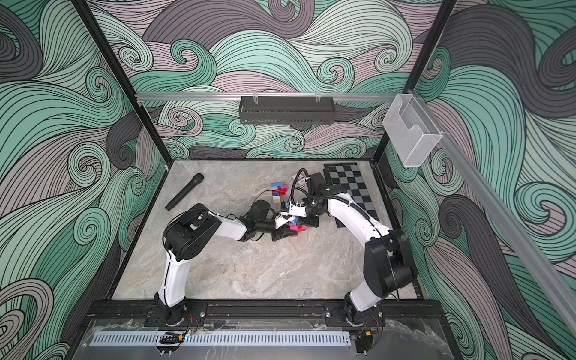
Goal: Assemble the letter p with lego
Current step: Assemble the lego brick with the lego brick.
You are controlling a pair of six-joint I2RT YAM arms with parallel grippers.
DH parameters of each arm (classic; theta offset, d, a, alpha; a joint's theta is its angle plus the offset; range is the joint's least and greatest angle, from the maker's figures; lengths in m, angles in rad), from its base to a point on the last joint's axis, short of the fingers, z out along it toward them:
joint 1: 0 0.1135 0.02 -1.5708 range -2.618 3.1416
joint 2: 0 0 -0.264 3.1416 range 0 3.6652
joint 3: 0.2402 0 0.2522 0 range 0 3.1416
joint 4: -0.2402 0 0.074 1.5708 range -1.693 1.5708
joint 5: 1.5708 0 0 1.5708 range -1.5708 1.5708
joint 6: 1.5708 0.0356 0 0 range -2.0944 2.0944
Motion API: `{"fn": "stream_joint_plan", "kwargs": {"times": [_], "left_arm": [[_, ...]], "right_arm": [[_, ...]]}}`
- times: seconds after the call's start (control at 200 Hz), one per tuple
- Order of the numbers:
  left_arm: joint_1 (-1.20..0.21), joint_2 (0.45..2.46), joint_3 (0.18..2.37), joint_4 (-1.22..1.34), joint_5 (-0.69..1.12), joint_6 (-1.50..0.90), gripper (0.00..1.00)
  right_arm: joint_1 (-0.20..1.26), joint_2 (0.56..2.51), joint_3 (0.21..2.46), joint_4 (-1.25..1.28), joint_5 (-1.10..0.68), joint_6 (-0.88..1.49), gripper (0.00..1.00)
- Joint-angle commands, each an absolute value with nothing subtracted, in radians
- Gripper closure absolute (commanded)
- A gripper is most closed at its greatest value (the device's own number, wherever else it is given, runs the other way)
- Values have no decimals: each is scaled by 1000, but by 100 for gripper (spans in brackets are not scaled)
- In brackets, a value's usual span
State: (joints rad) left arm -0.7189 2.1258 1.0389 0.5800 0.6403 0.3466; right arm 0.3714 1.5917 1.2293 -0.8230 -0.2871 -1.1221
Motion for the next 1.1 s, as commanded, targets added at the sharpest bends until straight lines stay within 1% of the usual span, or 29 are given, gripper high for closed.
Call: {"fn": "stream_joint_plan", "kwargs": {"times": [0.0, 0.56, 1.096], "left_arm": [[-716, 2247, 989, 277, 517, 339, 100], [-716, 2252, 998, 259, 523, 344, 100], [-716, 2258, 1011, 230, 524, 351, 100]], "right_arm": [[385, 1624, 1260, -775, -362, -1141, 73], [384, 1661, 1278, -783, -289, -1193, 73], [381, 1694, 1287, -851, -321, -1241, 73]]}}
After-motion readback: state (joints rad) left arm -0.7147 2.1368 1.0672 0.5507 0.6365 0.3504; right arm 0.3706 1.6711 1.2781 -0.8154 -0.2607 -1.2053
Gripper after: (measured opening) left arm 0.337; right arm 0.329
